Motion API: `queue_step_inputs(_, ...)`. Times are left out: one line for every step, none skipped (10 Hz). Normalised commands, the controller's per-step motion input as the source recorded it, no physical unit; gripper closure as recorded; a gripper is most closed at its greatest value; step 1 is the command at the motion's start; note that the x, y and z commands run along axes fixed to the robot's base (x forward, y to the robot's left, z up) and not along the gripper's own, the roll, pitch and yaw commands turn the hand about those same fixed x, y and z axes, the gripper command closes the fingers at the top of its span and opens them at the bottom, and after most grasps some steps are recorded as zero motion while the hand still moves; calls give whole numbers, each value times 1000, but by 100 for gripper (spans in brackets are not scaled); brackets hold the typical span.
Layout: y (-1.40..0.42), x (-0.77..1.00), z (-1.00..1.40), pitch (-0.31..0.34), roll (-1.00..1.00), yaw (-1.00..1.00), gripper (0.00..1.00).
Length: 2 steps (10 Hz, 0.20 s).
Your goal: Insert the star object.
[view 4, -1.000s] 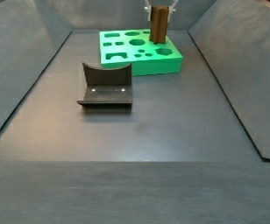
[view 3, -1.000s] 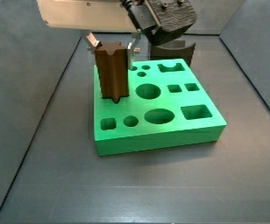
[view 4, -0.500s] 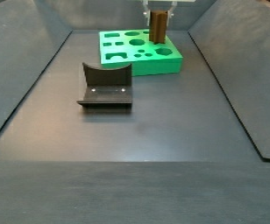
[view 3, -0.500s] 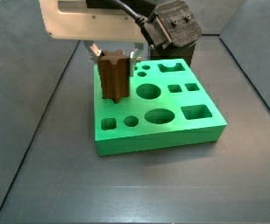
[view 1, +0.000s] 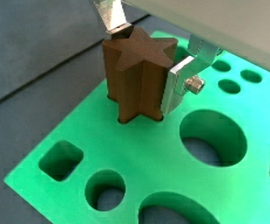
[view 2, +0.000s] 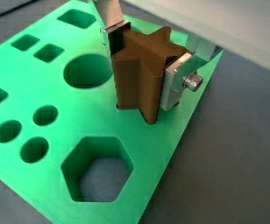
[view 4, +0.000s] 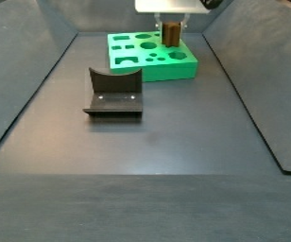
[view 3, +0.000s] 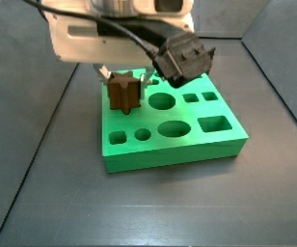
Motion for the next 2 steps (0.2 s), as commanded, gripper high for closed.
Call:
queue_step_inputs(0,0,-51,-49,-34,0,100)
queue_step_inputs(0,0,0,0,0,0,100)
